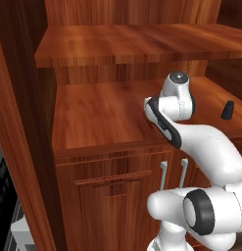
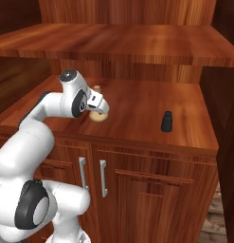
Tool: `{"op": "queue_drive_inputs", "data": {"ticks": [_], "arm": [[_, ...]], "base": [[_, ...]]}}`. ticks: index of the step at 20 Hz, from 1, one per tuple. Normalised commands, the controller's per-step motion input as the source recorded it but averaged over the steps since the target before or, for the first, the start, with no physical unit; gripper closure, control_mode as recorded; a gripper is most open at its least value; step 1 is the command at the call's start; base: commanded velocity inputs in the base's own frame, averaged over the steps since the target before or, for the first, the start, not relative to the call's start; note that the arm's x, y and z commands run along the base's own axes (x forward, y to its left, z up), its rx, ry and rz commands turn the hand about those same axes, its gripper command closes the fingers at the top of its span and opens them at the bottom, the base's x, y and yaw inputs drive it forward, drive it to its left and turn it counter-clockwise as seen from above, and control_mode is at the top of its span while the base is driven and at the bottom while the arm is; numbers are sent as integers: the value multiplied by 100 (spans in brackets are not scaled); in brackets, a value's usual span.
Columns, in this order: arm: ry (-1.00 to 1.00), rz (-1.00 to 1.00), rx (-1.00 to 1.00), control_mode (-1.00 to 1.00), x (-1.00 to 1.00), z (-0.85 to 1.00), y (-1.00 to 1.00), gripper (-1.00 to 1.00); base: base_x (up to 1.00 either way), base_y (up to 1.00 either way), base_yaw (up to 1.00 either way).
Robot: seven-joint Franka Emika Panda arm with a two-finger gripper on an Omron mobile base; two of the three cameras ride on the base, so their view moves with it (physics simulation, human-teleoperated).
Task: Retrieve the bottle and the shaker from the cabinet and place them next to the mixing bowl on the counter. Then add garlic from the fridge to the mixing bowl.
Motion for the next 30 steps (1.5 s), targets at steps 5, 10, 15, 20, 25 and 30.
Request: {"op": "queue_drive_inputs", "data": {"ticks": [5,10,15,20,25,30], "arm": [[4,7,0,-100,29,-2,-35,-100],[0,11,0,-100,0,5,-16,-100],[0,5,0,-100,0,1,0,-100],[-1,0,0,-100,1,-1,11,-100],[-8,-2,-4,-100,11,-6,9,-100],[-11,-11,-2,-100,0,-11,-1,-100]], "base": [[0,0,0],[0,0,0],[0,0,0],[0,0,0],[0,0,0],[0,0,0]]}}
